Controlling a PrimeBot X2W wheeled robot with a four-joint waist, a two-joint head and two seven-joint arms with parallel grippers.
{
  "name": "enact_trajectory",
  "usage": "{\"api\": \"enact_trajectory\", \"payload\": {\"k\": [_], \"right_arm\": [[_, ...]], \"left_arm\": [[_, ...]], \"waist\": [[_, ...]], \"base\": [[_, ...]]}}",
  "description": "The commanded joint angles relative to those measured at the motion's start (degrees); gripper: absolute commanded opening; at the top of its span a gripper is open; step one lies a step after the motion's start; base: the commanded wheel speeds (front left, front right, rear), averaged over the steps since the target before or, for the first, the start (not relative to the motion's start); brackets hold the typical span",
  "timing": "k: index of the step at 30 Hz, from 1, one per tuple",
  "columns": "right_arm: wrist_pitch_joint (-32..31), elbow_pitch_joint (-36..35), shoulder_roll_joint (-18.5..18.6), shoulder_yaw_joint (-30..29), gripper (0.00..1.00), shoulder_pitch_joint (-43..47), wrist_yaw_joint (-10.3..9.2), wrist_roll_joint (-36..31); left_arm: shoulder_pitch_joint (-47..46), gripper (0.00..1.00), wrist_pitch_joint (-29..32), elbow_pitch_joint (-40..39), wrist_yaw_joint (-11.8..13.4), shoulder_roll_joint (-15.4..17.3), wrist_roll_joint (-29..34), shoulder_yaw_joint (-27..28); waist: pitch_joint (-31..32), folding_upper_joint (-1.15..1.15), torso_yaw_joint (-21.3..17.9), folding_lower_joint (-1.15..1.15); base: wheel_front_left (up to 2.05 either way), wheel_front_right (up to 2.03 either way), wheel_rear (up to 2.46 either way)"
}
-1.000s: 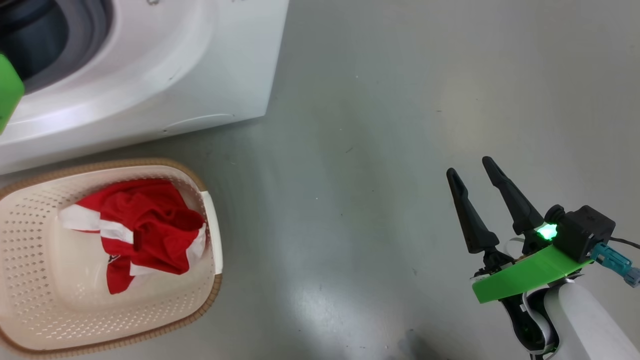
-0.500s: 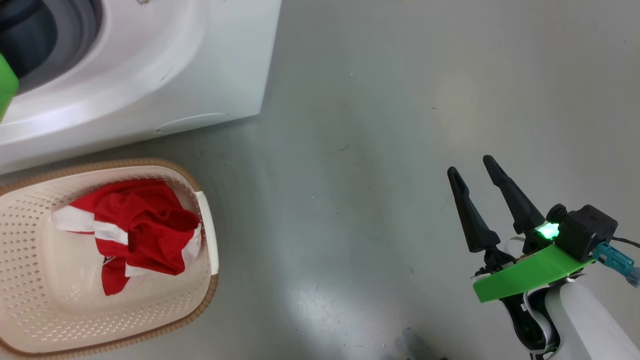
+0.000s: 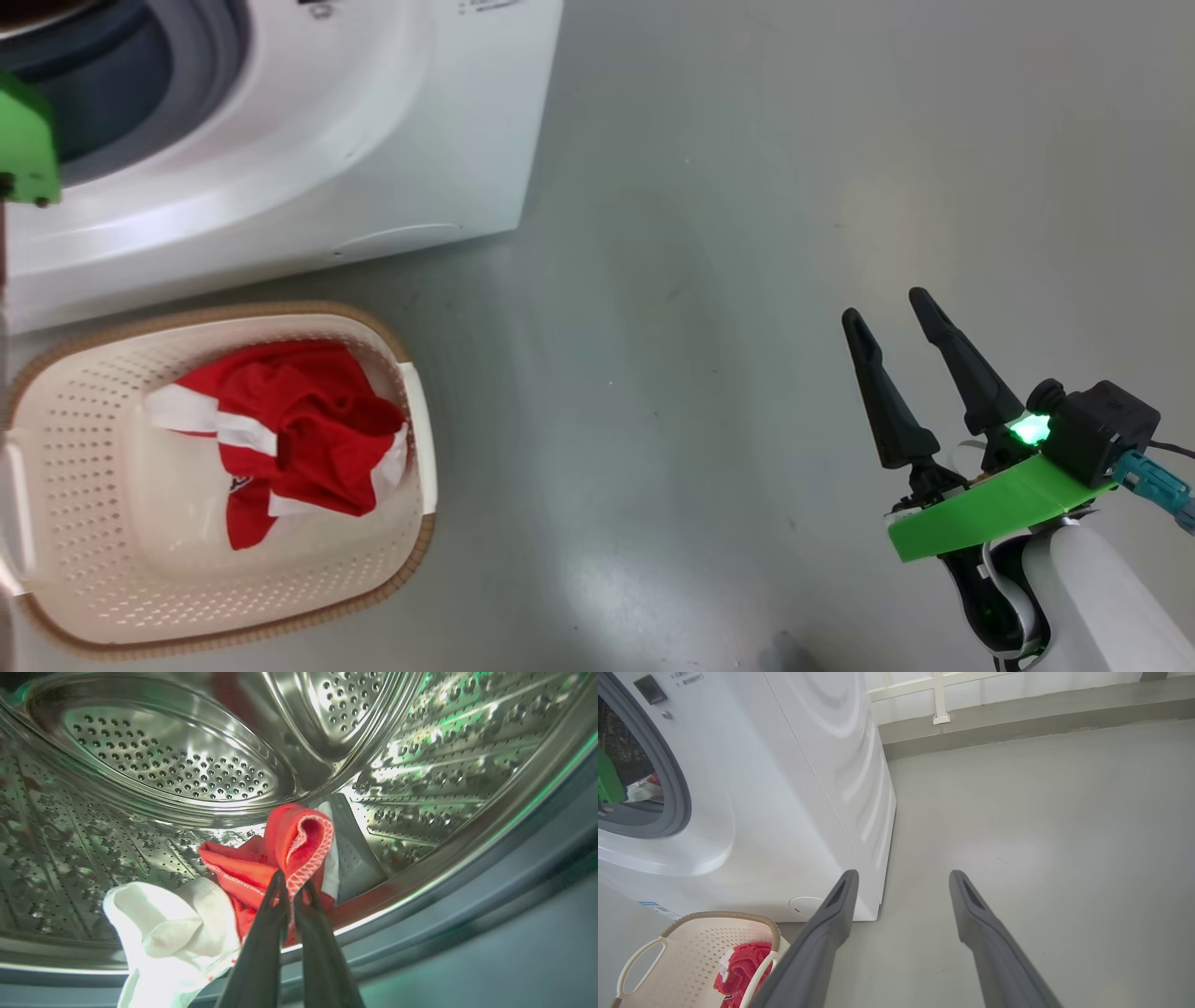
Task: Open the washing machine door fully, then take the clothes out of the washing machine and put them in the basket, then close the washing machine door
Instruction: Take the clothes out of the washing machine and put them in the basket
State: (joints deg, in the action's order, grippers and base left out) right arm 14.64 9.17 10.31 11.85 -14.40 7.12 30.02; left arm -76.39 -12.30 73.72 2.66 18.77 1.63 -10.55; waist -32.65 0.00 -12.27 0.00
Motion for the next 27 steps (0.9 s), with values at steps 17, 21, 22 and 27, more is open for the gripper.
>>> {"api": "enact_trajectory", "payload": {"k": [17,21,22,27], "right_arm": [[0.36,-0.58,1.20,0.66,1.00,1.24,0.36,-0.03],[0.36,-0.51,1.20,0.56,1.00,1.68,0.36,0.00],[0.36,-0.49,1.20,0.55,1.00,1.78,0.36,0.00],[0.36,-0.34,1.03,0.77,1.00,2.44,0.36,0.01]], "left_arm": [[15.70,0.00,-2.69,-24.37,-1.69,-0.97,-12.38,12.56],[19.43,0.00,-2.69,-30.81,-2.65,-2.22,-13.26,15.37],[20.29,0.00,-2.69,-32.21,-2.87,-2.54,-13.24,15.97],[25.68,0.00,-2.69,-41.39,-4.42,-4.94,-13.14,20.80]], "waist": [[5.97,0.00,3.36,0.00],[7.08,0.00,3.69,0.00],[7.30,0.00,3.77,0.00],[9.05,0.00,4.04,0.00]], "base": [[0.00,0.00,0.00],[0.00,0.00,0.00],[0.00,0.00,0.00],[0.00,0.00,0.00]]}}
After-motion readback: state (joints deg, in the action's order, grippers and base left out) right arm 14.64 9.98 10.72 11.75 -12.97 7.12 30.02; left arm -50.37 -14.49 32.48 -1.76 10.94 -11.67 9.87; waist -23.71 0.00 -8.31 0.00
